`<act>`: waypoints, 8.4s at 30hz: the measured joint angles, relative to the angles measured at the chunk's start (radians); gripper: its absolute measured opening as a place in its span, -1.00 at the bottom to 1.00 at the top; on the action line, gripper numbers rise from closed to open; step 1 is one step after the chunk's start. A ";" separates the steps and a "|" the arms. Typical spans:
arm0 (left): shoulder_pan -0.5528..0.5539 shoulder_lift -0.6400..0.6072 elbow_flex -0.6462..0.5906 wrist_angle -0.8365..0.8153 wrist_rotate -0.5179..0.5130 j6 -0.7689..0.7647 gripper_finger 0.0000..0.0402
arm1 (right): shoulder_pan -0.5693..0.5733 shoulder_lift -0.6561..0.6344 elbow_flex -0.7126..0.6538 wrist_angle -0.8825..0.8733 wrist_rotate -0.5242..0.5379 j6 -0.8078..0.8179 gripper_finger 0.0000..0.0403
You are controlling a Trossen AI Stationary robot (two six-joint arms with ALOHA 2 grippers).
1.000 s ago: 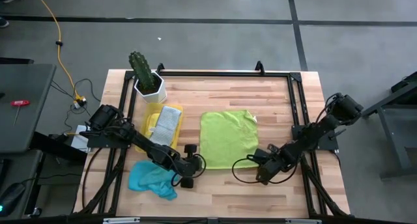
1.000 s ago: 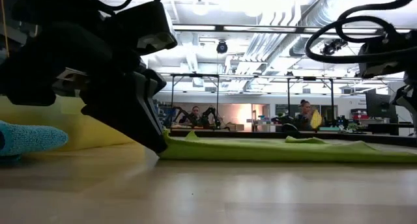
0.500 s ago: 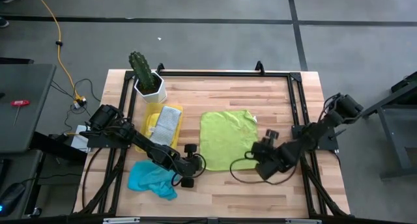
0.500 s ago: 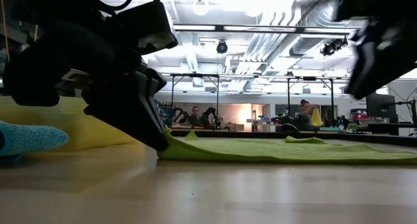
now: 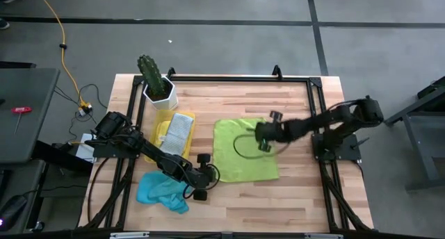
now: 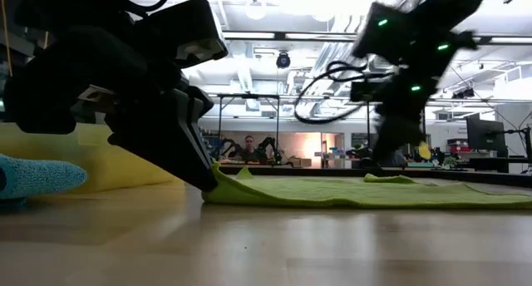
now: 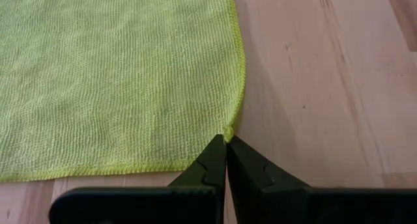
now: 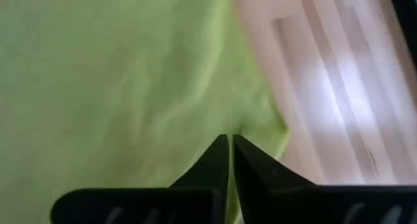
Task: Fold microfiber towels
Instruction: Fold the green microfiber towel
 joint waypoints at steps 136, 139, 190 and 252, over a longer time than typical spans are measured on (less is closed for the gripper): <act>0.000 -0.001 0.000 0.045 0.004 0.016 -0.99 | 0.666 0.187 0.173 -0.367 -0.357 0.508 -0.11; 0.000 -0.001 0.000 0.046 0.004 0.015 -0.99 | 0.666 0.174 0.181 -0.386 -0.352 0.511 -0.10; 0.014 -0.177 0.000 -0.075 -0.076 -0.110 -1.00 | 0.640 0.237 0.512 -0.692 -0.327 0.436 -1.00; 0.453 -0.099 0.000 -0.128 -0.276 0.033 -0.49 | 0.088 0.085 0.182 -0.589 0.118 0.276 -0.41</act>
